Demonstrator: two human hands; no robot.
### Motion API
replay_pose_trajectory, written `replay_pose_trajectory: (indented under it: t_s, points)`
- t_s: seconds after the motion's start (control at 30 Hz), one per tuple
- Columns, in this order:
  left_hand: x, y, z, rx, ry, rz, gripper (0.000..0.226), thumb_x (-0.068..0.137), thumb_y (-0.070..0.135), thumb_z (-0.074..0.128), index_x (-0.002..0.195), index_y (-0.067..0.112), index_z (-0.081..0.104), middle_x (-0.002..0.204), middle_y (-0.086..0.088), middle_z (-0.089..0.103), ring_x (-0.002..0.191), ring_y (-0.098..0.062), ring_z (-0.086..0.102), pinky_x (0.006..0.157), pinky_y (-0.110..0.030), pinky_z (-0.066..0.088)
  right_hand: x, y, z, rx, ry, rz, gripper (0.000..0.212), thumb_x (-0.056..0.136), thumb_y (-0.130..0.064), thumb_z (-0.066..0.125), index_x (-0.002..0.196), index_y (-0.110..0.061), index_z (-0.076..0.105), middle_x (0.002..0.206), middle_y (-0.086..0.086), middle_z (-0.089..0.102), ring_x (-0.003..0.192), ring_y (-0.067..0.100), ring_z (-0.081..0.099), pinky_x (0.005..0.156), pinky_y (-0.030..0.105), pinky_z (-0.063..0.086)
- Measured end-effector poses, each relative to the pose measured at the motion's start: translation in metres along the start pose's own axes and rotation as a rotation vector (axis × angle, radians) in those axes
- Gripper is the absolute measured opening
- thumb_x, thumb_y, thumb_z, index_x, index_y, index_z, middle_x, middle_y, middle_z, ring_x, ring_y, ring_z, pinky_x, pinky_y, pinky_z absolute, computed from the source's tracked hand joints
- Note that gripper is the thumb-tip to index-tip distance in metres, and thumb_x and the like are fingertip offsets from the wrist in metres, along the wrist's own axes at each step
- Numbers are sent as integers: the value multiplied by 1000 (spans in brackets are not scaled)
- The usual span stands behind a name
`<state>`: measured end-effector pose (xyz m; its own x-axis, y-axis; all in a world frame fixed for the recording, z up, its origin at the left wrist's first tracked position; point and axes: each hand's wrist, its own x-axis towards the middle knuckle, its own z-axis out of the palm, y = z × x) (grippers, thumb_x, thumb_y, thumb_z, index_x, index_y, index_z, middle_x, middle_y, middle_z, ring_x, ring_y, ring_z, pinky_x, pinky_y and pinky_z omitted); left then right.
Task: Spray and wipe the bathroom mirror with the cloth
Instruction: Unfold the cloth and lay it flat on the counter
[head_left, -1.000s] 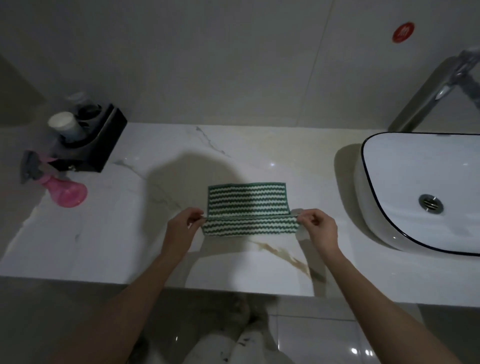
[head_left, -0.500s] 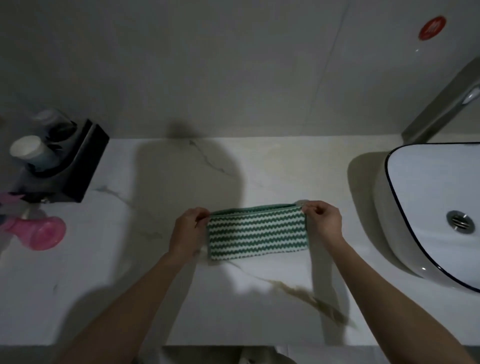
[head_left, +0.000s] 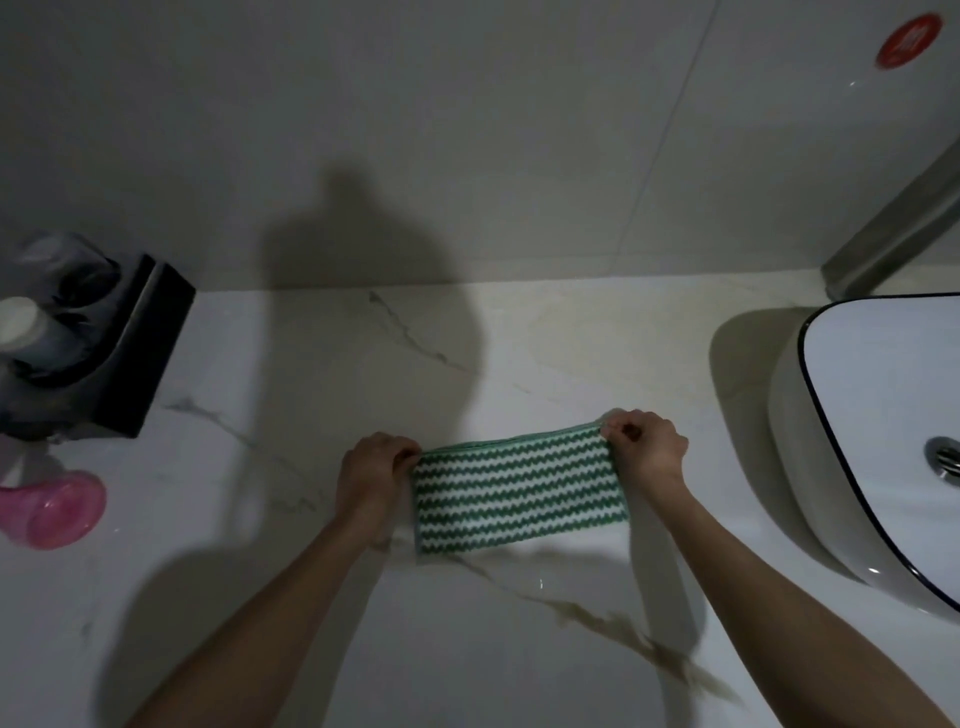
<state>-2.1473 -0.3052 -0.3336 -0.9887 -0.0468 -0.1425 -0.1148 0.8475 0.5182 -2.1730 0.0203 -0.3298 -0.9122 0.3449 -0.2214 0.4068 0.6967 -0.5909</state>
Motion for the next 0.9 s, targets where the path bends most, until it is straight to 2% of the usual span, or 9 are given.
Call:
replay_pose_trajectory:
  t_s: [0.1, 0.23, 0.37, 0.5, 0.63, 0.7, 0.83, 0.9]
  points:
    - [0, -2, 1, 76, 31, 39, 19, 82, 26, 60, 88, 16, 75, 88, -11, 69, 84, -32, 61, 75, -35, 44, 3, -1, -1, -87, 25, -12, 21, 82, -24, 70, 67, -36, 61, 91, -2, 69, 92, 24, 60, 75, 34, 33]
    - [-5, -2, 1, 81, 90, 11, 27, 74, 28, 56, 91, 15, 72, 88, -10, 68, 80, -31, 62, 72, -37, 45, 7, 0, 1, -162, 23, -18, 9, 80, -33, 67, 79, -39, 60, 94, -4, 63, 95, 24, 53, 73, 34, 29]
    - [-13, 0, 0, 82, 99, -20, 30, 73, 28, 58, 97, 16, 70, 94, -11, 67, 82, -32, 64, 74, -40, 51, -5, 2, -4, -48, 91, -47, 8, 80, -33, 66, 87, -36, 62, 91, -5, 59, 94, 22, 53, 75, 34, 29]
    - [-25, 10, -1, 83, 126, -4, 35, 76, 31, 50, 98, 14, 71, 98, -14, 67, 84, -33, 64, 78, -40, 52, -29, 13, -14, 68, 121, -103, 16, 84, -23, 69, 78, -32, 57, 80, -5, 53, 87, 25, 58, 76, 39, 36]
    - [-31, 27, 7, 5, 72, 2, 29, 80, 24, 56, 102, 12, 70, 104, -14, 65, 92, -32, 63, 87, -41, 50, -48, 35, -17, 103, 97, -74, 4, 83, -30, 70, 82, -30, 67, 75, -9, 58, 83, 20, 61, 79, 39, 41]
    - [-36, 37, 15, -20, 36, 37, 27, 84, 22, 58, 107, 11, 69, 106, -15, 64, 92, -31, 63, 88, -41, 50, -56, 44, -20, 108, 99, -52, 5, 82, -31, 71, 87, -28, 71, 76, -11, 58, 85, 18, 60, 81, 37, 40]
    - [-52, 66, 30, -101, 10, 128, 42, 83, 41, 46, 103, 12, 68, 100, -12, 64, 84, -29, 64, 82, -39, 54, -75, 60, -28, 104, 112, -66, 7, 81, -33, 72, 87, -28, 72, 77, -12, 59, 84, 15, 61, 74, 34, 41]
    - [-57, 78, 38, -138, -21, 170, 39, 86, 42, 49, 103, 12, 68, 102, -8, 62, 87, -26, 64, 81, -39, 55, -88, 66, -31, 127, 127, -50, 6, 81, -31, 73, 86, -28, 72, 77, -12, 60, 83, 14, 61, 74, 35, 40]
